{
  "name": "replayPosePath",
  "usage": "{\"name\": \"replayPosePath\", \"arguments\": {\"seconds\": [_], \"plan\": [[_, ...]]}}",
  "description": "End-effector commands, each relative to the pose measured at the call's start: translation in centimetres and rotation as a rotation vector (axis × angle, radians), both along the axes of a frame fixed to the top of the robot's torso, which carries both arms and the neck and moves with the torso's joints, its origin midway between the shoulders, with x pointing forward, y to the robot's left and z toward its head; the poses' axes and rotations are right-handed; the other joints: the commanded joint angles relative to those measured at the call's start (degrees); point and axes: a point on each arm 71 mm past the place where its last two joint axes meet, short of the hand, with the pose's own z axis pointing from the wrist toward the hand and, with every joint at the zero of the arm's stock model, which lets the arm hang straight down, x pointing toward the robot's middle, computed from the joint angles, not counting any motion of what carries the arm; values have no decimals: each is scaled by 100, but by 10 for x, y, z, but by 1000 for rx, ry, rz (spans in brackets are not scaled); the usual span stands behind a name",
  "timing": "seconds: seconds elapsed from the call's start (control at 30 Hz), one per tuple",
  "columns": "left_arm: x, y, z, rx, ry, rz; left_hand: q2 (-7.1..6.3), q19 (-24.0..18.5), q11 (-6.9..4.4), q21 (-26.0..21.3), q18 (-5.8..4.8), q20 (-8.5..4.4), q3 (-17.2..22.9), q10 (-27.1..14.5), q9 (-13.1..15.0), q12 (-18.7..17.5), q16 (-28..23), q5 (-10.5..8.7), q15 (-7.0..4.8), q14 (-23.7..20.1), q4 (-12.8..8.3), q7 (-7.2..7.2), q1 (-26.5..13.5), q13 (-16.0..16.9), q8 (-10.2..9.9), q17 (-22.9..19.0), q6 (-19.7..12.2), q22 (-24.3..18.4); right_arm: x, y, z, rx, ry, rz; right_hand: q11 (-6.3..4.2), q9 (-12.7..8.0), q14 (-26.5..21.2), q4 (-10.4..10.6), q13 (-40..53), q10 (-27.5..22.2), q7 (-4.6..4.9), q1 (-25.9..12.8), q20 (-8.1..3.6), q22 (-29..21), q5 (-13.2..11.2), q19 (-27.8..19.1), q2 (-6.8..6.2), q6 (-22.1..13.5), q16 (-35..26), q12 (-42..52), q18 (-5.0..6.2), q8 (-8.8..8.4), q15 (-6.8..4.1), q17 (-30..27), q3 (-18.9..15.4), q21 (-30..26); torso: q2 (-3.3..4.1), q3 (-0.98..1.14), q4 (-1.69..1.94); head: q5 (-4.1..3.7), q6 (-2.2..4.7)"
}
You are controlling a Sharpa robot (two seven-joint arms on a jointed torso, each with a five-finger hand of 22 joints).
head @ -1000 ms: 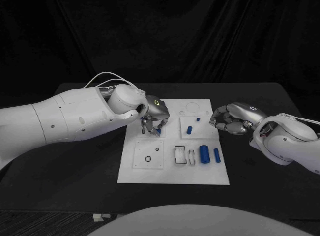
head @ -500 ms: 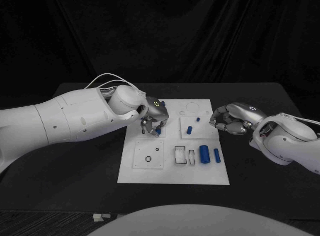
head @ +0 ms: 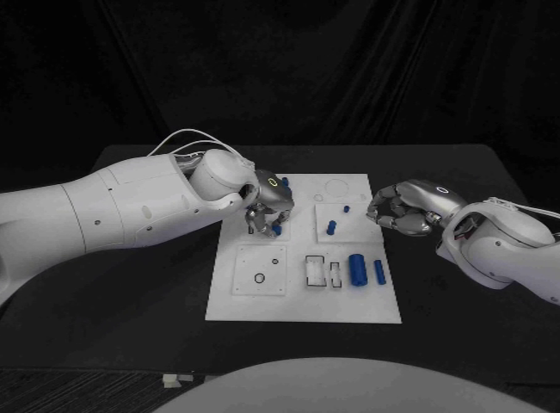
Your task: Assemble the parts on the task board
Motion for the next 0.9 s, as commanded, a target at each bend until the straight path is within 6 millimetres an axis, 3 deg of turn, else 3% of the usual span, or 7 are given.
{"name": "replayPosePath", "arguments": {"seconds": [0.03,0.9], "plan": [[-1,-1,-2,9,10,-1,14,353,2,-20,41,36,44,598,6,20,15,25,16,616,2,-25,66,1509,-20,1510,19,1407,-1,0,-1,-6,11,-8,36,-9,595,8,1509,589,0,26,48,1346,24,378,-48,49,15,15,-58,-18,27,1509,31,-31,3,-2,1,3,-1],[-2,-1,-6,9,8,9,12,315,7,-64,54,29,98,598,31,20,15,-60,16,616,46,-7,-55,1509,-44,1510,34,1390,-1,0,-2,-9,17,-10,36,-9,595,6,1509,589,0,35,48,1339,37,368,-50,53,15,15,-52,-17,27,1509,38,-51,1,1,2,-20,-1]]}}
